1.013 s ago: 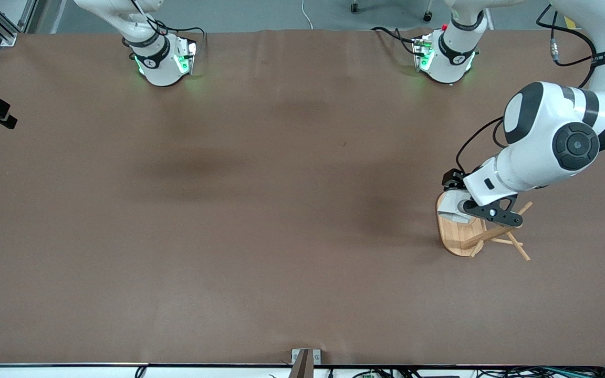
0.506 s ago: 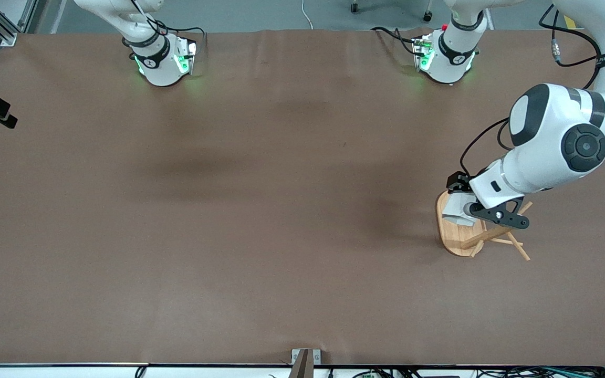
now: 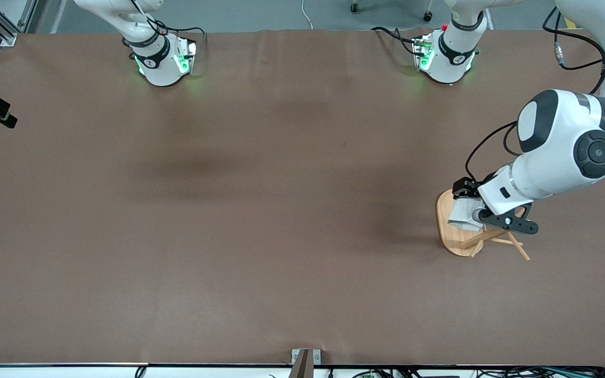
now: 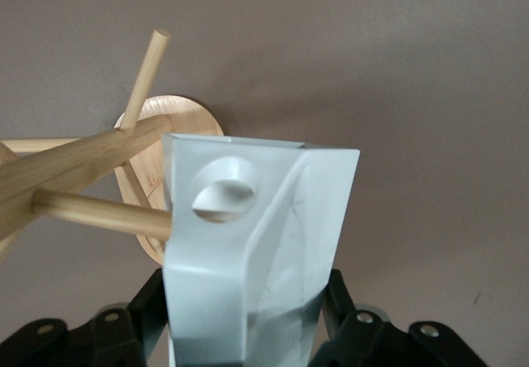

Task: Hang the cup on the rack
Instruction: 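Lower the cup's handle hole onto a rack peg with the left gripper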

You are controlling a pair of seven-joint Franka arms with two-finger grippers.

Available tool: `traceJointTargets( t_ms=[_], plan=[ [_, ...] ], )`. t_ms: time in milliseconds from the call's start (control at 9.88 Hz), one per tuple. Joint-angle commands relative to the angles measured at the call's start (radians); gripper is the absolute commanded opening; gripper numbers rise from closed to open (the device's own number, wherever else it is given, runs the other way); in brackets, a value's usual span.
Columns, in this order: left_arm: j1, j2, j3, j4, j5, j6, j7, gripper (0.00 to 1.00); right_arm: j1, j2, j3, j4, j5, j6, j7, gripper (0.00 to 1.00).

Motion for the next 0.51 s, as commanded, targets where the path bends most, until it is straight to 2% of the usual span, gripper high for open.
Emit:
traceJointTargets(
  t_ms=[0, 405],
  plan=[
    [0.007, 0.034, 0.009, 0.015, -0.017, 0.009, 0.022, 0.01, -0.009, 0.006, 0.003, 0.013, -0.003, -0.011, -0.011, 1.00],
    [0.007, 0.045, 0.044, 0.015, -0.019, 0.009, 0.022, 0.04, -0.009, 0.006, 0.003, 0.013, -0.003, -0.012, -0.011, 1.00]
  ],
)
